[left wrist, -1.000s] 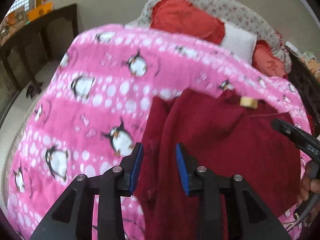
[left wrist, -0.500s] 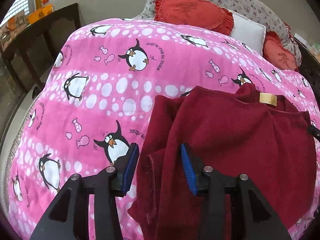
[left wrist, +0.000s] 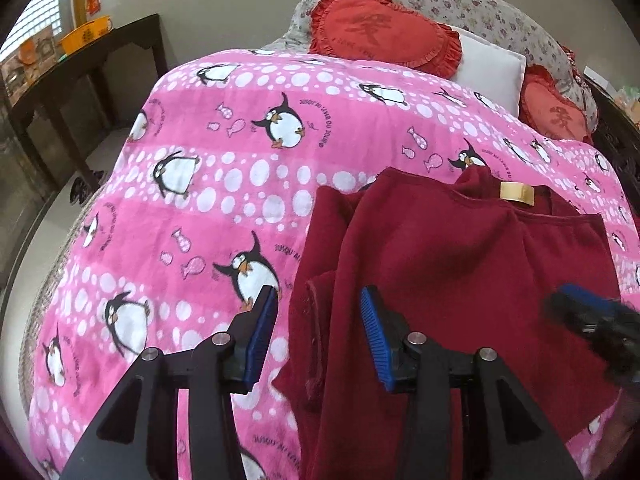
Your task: Fold small clothes
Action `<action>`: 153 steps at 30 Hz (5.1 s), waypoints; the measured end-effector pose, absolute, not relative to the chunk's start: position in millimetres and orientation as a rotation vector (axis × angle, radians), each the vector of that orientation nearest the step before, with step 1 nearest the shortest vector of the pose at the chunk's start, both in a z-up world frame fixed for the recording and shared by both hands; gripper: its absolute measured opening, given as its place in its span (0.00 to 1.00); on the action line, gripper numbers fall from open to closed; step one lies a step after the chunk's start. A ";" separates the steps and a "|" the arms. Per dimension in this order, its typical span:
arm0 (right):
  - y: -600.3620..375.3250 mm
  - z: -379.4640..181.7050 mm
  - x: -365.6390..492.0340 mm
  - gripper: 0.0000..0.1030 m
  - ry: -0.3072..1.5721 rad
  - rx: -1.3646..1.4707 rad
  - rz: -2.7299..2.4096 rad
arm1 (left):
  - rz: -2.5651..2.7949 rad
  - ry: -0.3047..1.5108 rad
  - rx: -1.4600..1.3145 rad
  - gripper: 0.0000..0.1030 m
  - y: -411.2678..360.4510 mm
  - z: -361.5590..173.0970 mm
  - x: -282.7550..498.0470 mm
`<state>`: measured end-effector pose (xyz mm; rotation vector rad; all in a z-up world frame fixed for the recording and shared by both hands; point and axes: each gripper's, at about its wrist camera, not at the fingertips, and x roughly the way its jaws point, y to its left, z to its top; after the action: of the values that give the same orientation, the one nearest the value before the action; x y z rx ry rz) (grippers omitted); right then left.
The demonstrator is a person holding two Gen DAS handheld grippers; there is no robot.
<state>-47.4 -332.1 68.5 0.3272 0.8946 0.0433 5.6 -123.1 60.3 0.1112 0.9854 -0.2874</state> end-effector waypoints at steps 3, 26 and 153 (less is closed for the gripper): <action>-312.4 55.7 -28.9 0.45 0.906 0.386 0.069 | -0.290 1.000 0.100 0.22 -116.0 59.6 -1.5; -246.7 49.0 42.6 0.47 0.994 0.197 0.107 | -0.396 1.106 -0.166 0.23 -67.8 44.1 -30.4; -459.7 86.1 -159.3 0.12 0.871 0.322 -0.144 | -0.724 1.062 0.210 0.15 -283.0 60.3 -129.2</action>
<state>-159.3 -459.7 86.1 0.3224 0.8713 -0.1445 -129.2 -283.0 60.3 0.2103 1.0622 -0.7241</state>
